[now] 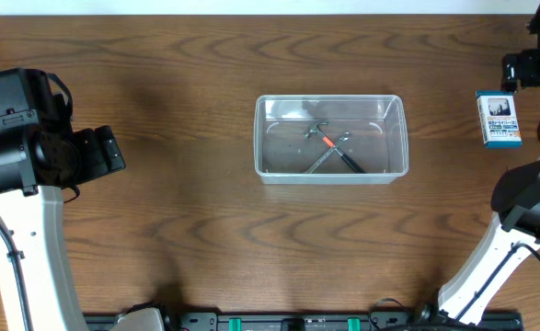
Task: Pack container
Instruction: 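Move the right gripper over the boxed screwdriver set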
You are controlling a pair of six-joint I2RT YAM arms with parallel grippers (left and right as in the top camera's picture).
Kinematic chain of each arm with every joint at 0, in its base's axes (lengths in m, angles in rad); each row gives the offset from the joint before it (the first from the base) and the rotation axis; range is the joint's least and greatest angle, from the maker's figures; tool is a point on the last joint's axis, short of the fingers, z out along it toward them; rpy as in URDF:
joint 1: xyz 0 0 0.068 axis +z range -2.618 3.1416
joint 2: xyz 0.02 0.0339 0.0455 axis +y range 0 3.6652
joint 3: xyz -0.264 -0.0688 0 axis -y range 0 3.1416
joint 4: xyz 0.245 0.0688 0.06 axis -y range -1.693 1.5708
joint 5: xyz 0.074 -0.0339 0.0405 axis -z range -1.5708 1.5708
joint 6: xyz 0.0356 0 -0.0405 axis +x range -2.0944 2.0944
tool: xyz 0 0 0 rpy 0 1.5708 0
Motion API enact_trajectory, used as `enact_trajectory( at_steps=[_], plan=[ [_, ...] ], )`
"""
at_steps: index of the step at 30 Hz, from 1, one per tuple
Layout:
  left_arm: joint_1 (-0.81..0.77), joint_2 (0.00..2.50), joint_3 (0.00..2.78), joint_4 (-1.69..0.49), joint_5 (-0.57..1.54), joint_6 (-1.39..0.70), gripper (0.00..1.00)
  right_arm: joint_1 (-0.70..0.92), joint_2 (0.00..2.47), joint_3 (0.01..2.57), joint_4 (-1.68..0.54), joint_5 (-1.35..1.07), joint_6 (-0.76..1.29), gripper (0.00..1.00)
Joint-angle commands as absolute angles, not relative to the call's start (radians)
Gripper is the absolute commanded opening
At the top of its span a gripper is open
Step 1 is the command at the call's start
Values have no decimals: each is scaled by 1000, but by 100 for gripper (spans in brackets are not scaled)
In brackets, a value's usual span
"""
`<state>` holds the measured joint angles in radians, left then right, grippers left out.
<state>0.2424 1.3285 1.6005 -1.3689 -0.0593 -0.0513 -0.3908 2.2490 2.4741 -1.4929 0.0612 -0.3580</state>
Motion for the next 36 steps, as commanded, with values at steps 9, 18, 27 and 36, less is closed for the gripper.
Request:
enact_trajectory(
  at_steps=[9, 18, 27, 36],
  plan=[
    [248, 1326, 1612, -1372, -61, -46, 98, -467, 2328, 2468, -1449, -92, -383, 99],
    [248, 1326, 1612, -1372, -61, -46, 98, -482, 2358, 2468, -1375, -94, -410, 99],
    [248, 1326, 1612, -1372, -61, -46, 98, -476, 2370, 2460, -1361, -57, -426, 99],
    [248, 1326, 1612, -1372, -61, -46, 98, -477, 2427, 2460, -1396, -49, -424, 99]
  ],
)
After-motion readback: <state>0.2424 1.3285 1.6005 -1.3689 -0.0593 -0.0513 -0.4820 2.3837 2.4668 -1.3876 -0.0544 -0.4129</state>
